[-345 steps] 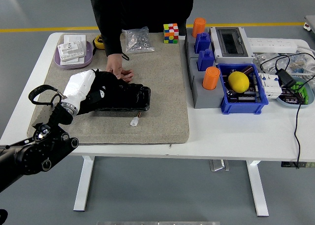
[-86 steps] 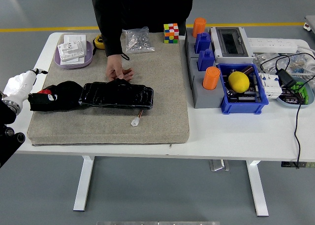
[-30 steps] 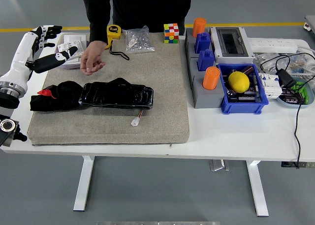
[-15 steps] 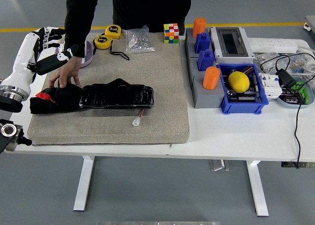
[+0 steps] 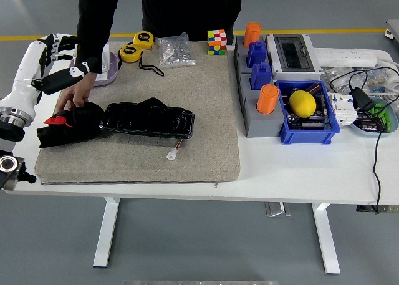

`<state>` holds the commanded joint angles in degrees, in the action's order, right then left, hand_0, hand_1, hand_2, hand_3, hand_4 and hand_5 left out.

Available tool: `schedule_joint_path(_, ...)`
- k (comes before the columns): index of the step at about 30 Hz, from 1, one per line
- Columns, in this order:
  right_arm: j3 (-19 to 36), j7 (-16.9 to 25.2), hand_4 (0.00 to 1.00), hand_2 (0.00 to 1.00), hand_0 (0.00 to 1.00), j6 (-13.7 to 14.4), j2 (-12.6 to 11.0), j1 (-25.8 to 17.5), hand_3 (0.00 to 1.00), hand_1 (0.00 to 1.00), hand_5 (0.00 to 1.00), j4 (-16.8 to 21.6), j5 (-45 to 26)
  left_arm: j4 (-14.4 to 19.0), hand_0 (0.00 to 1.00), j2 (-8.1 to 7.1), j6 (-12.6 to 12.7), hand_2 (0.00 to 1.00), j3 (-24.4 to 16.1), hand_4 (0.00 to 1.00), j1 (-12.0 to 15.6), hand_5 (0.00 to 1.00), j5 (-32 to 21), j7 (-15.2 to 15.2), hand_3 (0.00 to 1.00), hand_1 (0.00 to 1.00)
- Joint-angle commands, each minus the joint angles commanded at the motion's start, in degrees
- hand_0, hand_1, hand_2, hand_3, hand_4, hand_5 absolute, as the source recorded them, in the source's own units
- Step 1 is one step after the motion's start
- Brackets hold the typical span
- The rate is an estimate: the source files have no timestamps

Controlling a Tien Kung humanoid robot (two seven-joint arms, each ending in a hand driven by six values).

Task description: Pick the rag up,wipe the panel,place it on the desk

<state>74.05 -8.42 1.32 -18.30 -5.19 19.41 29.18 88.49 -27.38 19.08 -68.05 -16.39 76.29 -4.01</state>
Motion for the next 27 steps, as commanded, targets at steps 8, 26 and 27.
schedule_joint_path(8, 0.3, 0.3, 0.998, 0.674, 0.717, 0.0, 0.3, 0.0, 0.622, 0.551, 0.64, -0.1, -0.4, 0.9, 0.656, -1.32, -1.1, 0.746, 1.5, 0.841, -0.5, 0.282, -4.2, 0.4, 0.649, 0.763)
schedule_joint_path(26, 1.4, 0.1, 0.998, 0.674, 0.717, -0.9, 0.9, 0.2, 0.622, 0.552, 0.641, -0.6, -0.2, 2.7, 0.654, -4.4, -2.8, 0.736, 1.4, 0.835, -1.2, 0.275, -16.9, 0.6, 0.641, 0.758)
schedule_joint_path(27, 1.5, 0.1, 0.998, 0.674, 0.717, -0.9, 1.0, 0.2, 0.622, 0.552, 0.641, -0.6, -0.1, 2.7, 0.654, -4.42, -2.8, 0.736, 1.3, 0.835, -1.2, 0.275, -17.1, 0.6, 0.641, 0.758)
